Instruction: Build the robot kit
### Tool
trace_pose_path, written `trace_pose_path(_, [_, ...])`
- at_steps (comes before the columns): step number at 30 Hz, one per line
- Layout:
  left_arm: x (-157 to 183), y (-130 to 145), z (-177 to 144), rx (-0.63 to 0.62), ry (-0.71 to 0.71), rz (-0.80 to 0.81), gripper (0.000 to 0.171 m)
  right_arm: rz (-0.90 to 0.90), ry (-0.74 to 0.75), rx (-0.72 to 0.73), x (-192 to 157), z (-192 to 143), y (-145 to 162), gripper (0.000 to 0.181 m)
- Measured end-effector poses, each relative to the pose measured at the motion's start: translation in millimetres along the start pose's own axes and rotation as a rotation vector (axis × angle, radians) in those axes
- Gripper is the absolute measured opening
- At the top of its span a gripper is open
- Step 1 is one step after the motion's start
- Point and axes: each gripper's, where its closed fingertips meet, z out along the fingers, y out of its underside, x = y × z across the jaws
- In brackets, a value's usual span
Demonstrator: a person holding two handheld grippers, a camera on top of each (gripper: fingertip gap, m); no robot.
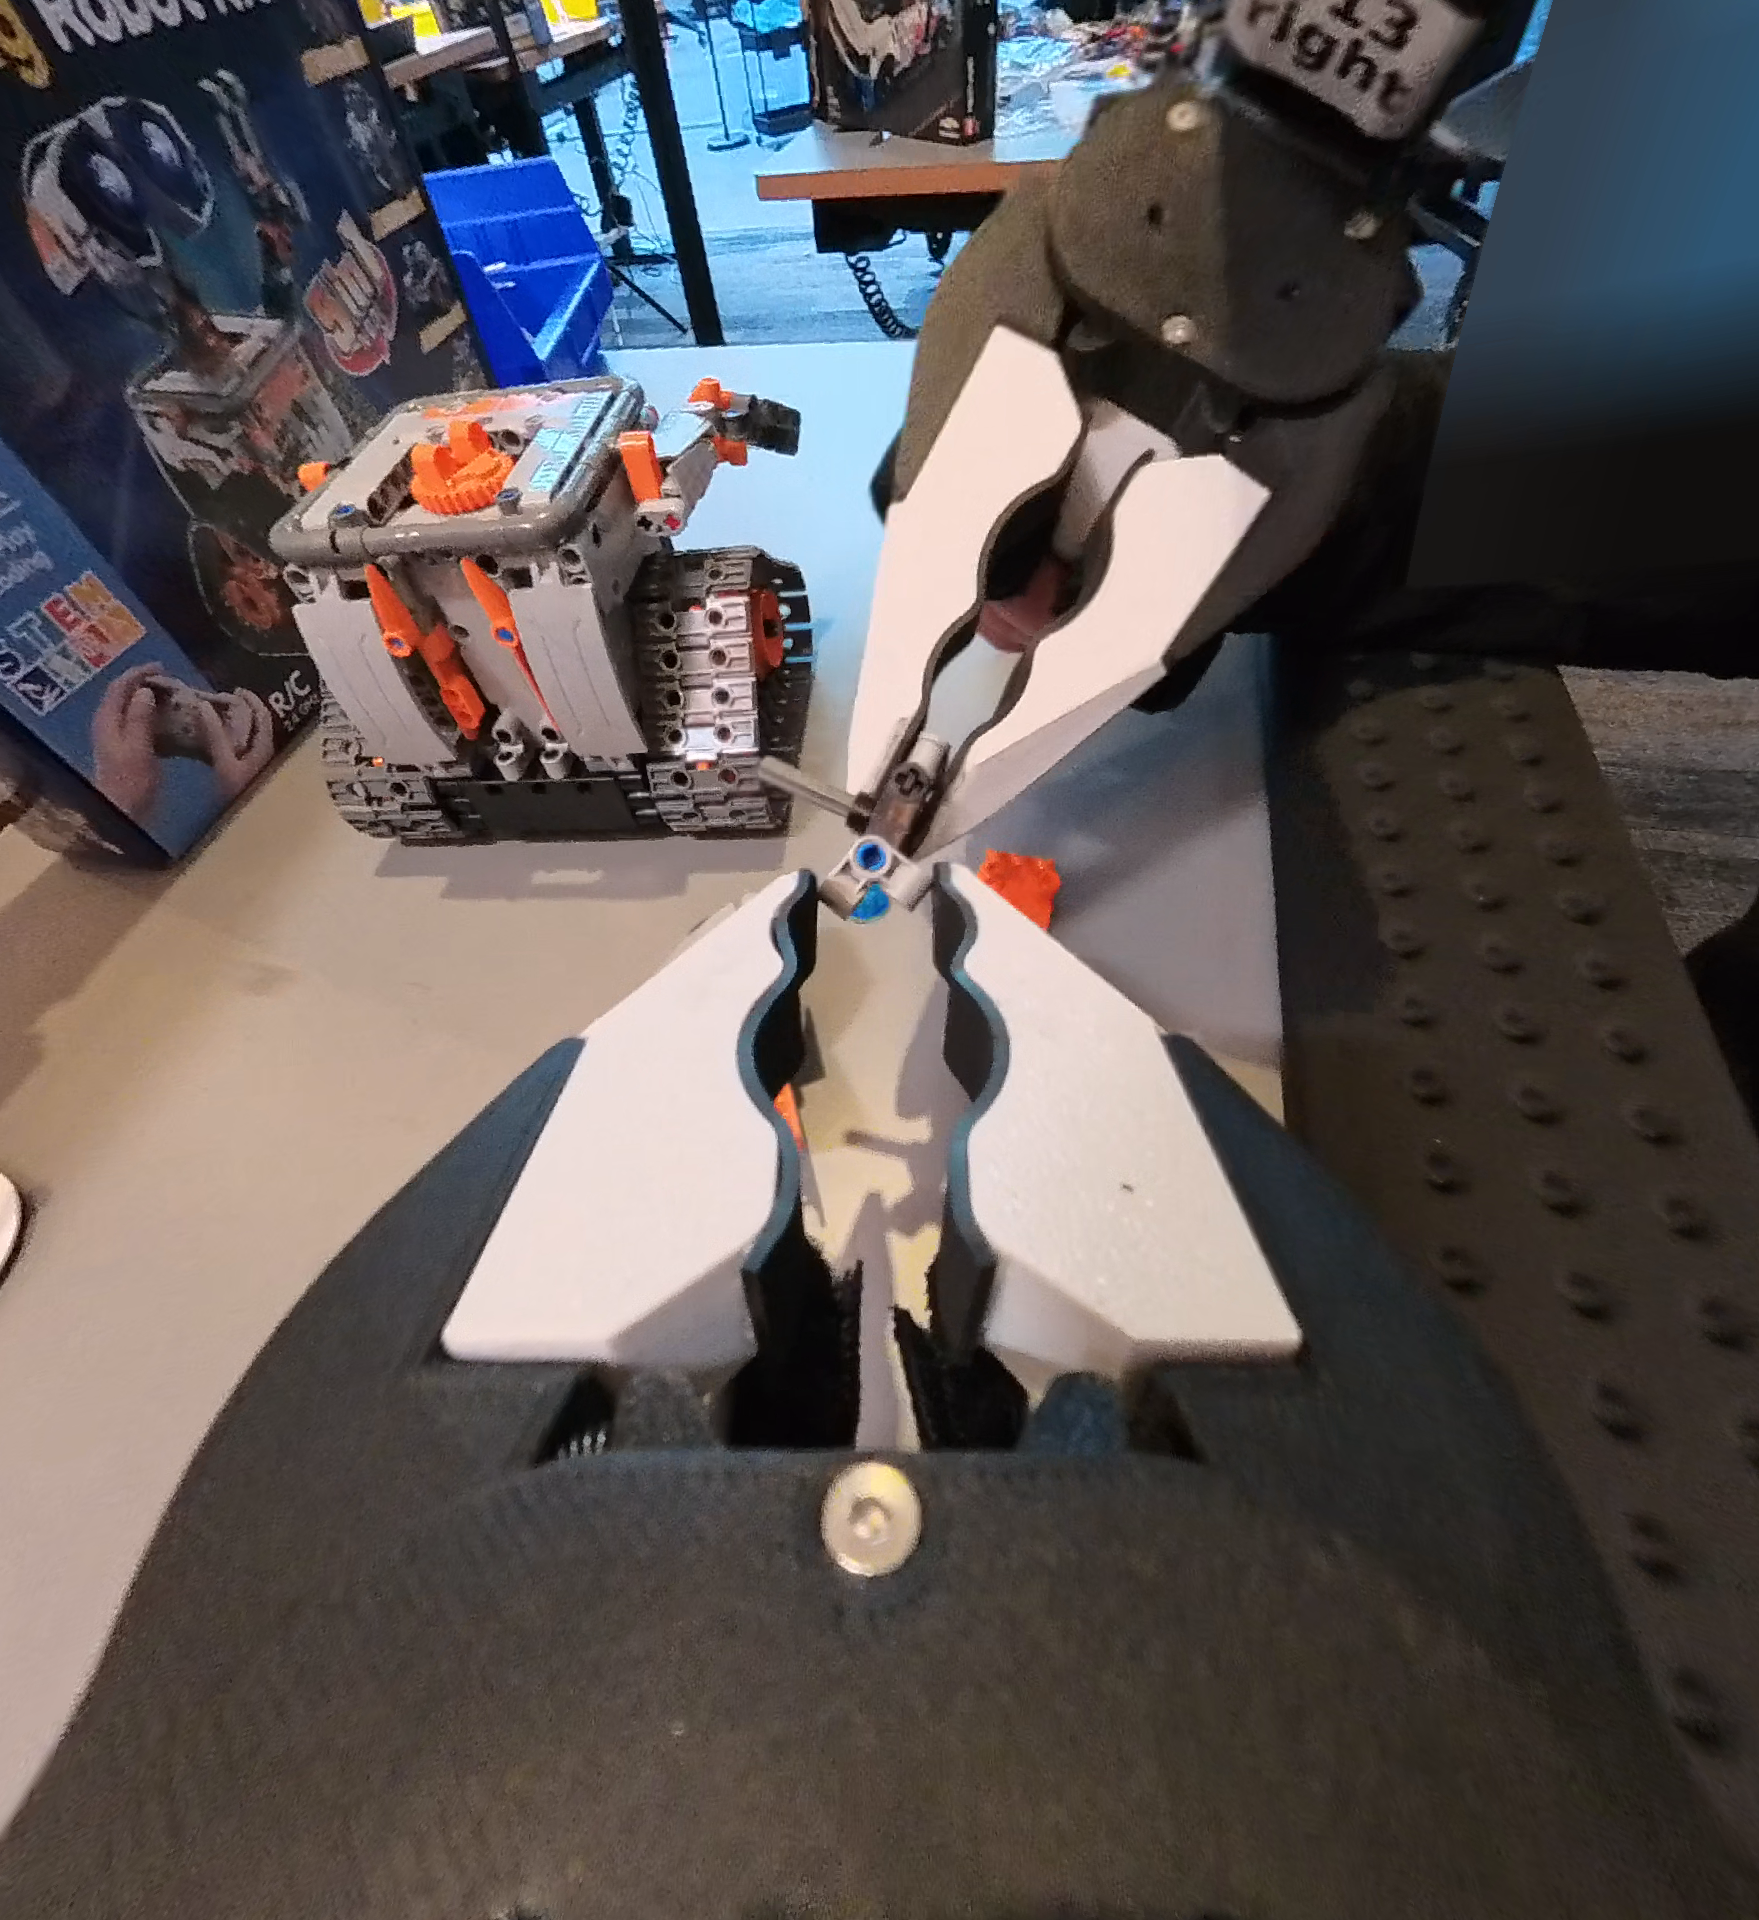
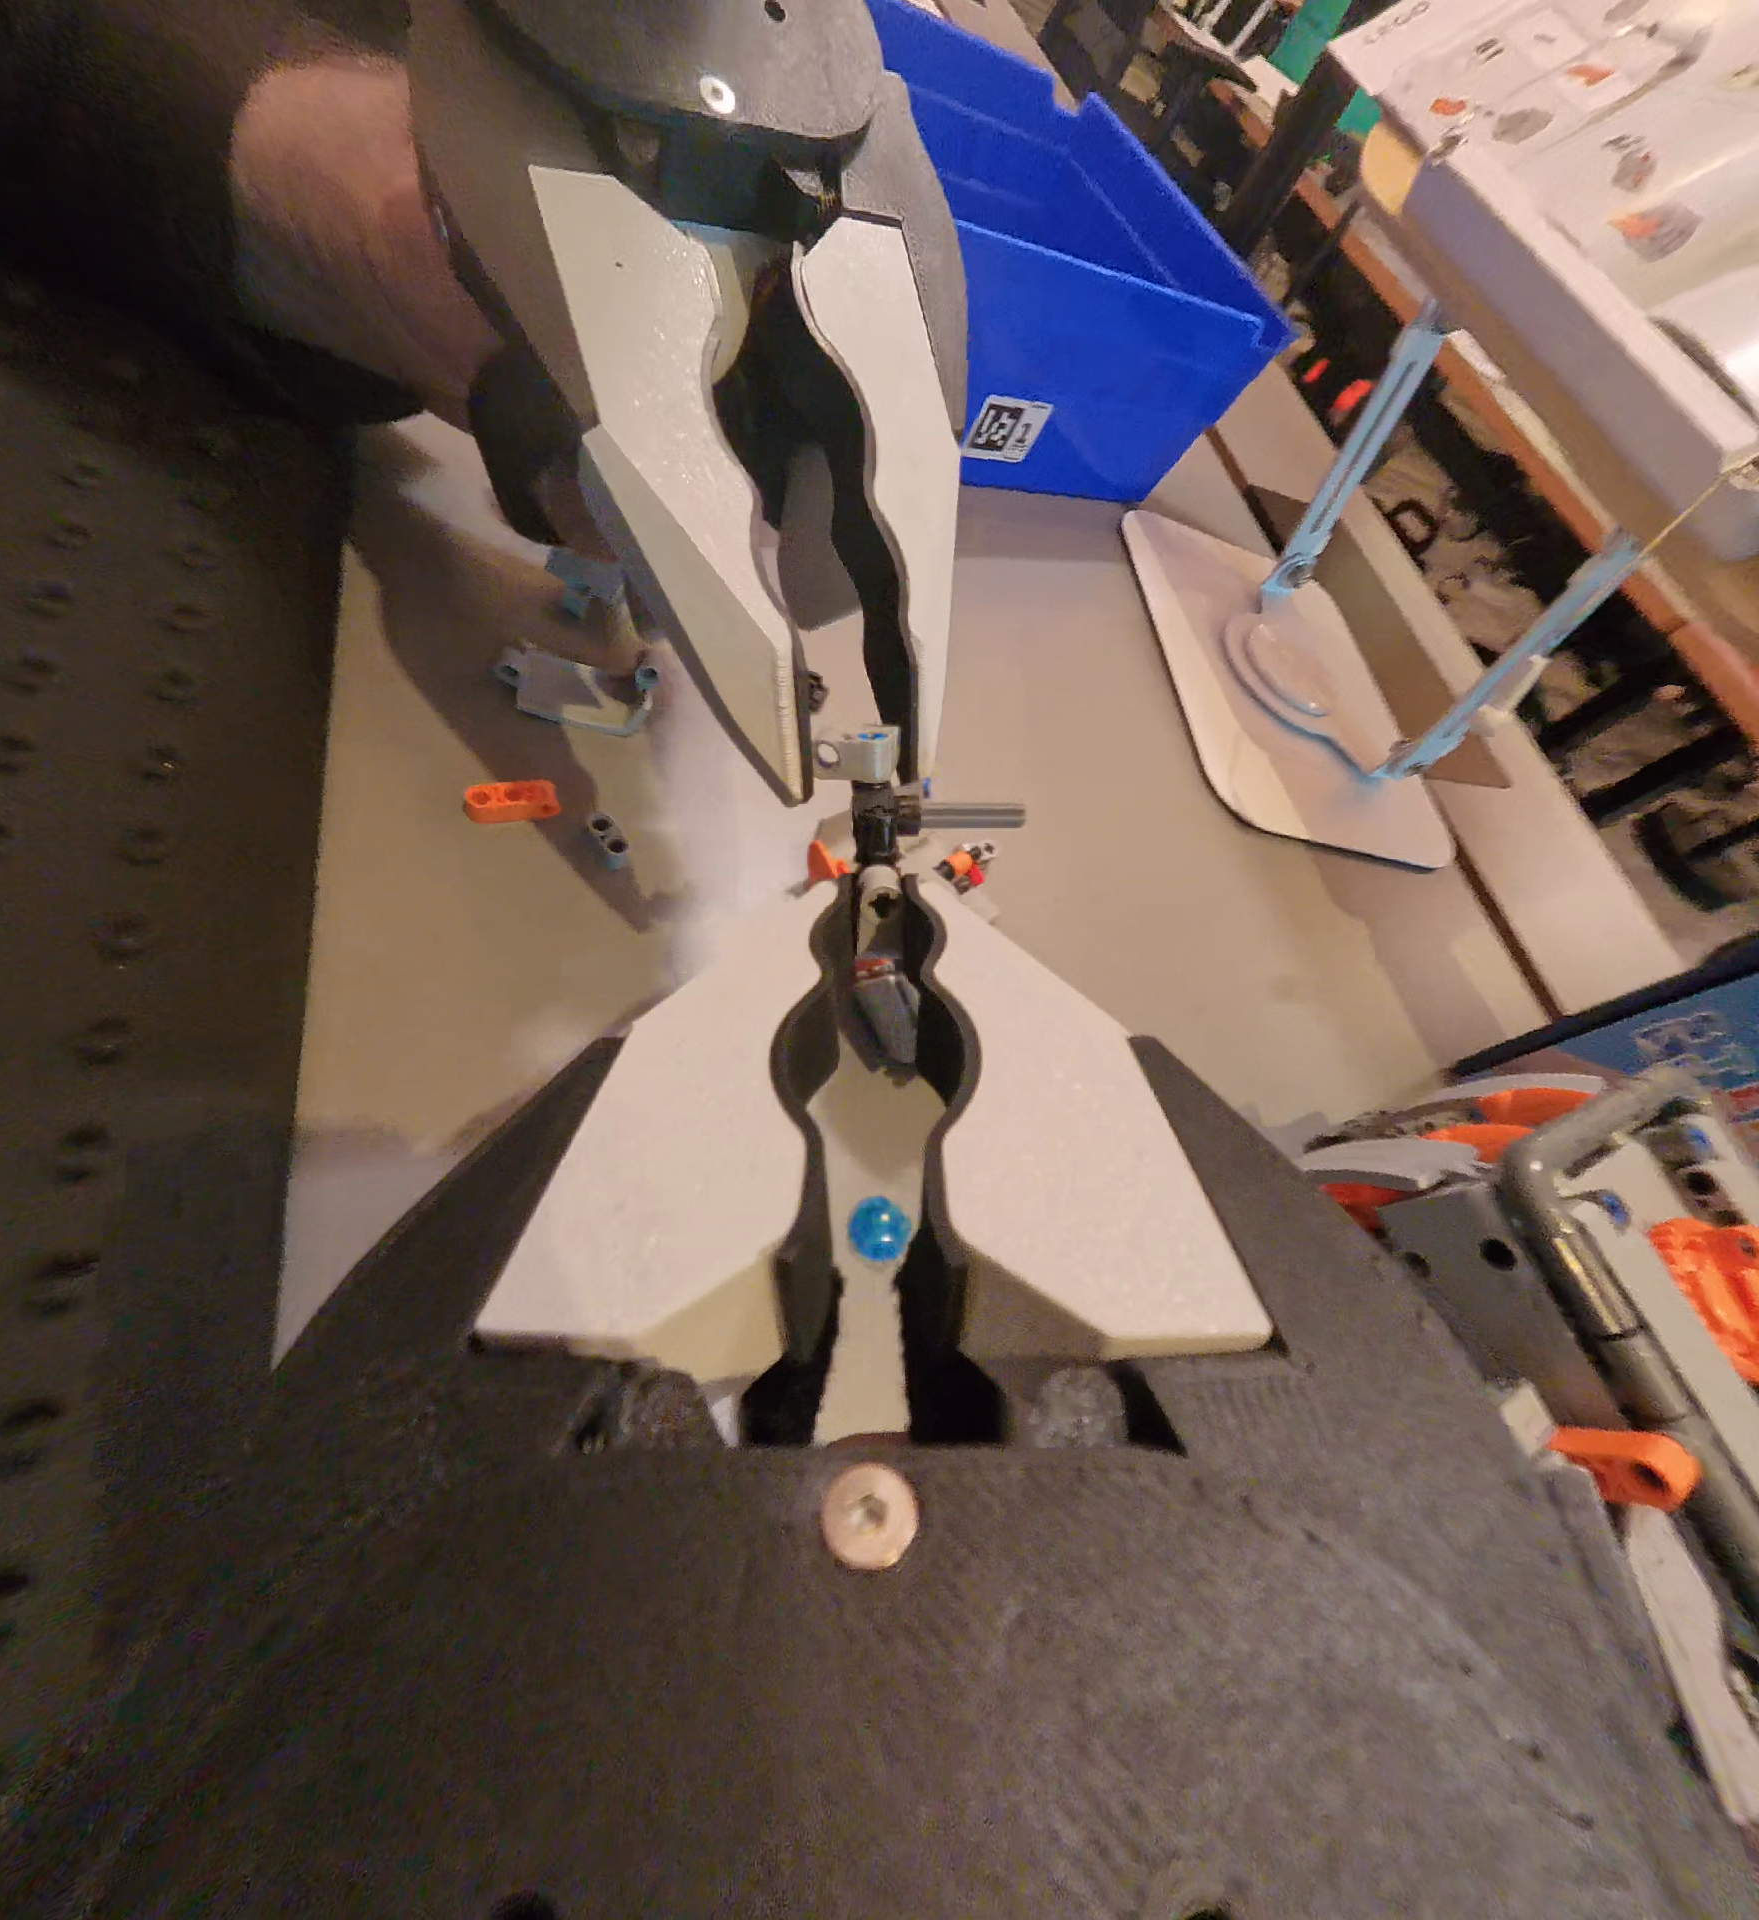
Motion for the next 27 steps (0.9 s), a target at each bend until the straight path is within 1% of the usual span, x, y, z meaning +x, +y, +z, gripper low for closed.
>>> trace_pose_path(6, [-3.2,-6.1,-0.6,0.043,-0.017,0.005,0.019,-0.078,0.084,-0.003,6.5,-2.5,-4.3,0.005])
trace_pose_path(12, [-5.0,-8.5,-1.2,0.06,-0.026,-0.001,0.019,-0.211,0.18,-0.025,9.7,-4.8,-9.3,0.005])
trace_pose_path(15, [-5.9,-13.3,-3.8,0.089,-0.039,0.027,0.02,-0.225,0.212,-0.007,12.1,-6.5,-14.0,0.006])
trace_pose_path(18, [-8.3,-16.7,-6.9,0.098,-0.093,0.111,0.019,-0.182,0.225,0.036,17.3,-12.5,-19.8,0.015])
trace_pose_path(21, [-10.7,-20.4,-9.7,0.093,-0.179,0.228,0.019,-0.104,0.192,0.064,19.0,-14.7,-20.1,0.026])
trace_pose_path(23, [-9.4,-23.8,-11.0,0.089,-0.233,0.327,0.019,-0.089,0.177,0.064,18.4,-14.7,-19.2,0.024])
trace_pose_path(25, [-5.6,-28.2,-12.2,0.094,-0.274,0.418,0.019,-0.102,0.167,0.063,15.3,-14.1,-19.7,0.014])
trace_pose_path(26, [-4.0,-29.9,-12.6,0.097,-0.29,0.448,0.019,-0.121,0.164,0.057,13.2,-13.9,-19.8,0.008])
trace_pose_path(27, [-3.7,-30.7,-13.0,0.095,-0.3,0.463,0.019,-0.144,0.178,0.052,13.1,-14.2,-20.4,0.008])
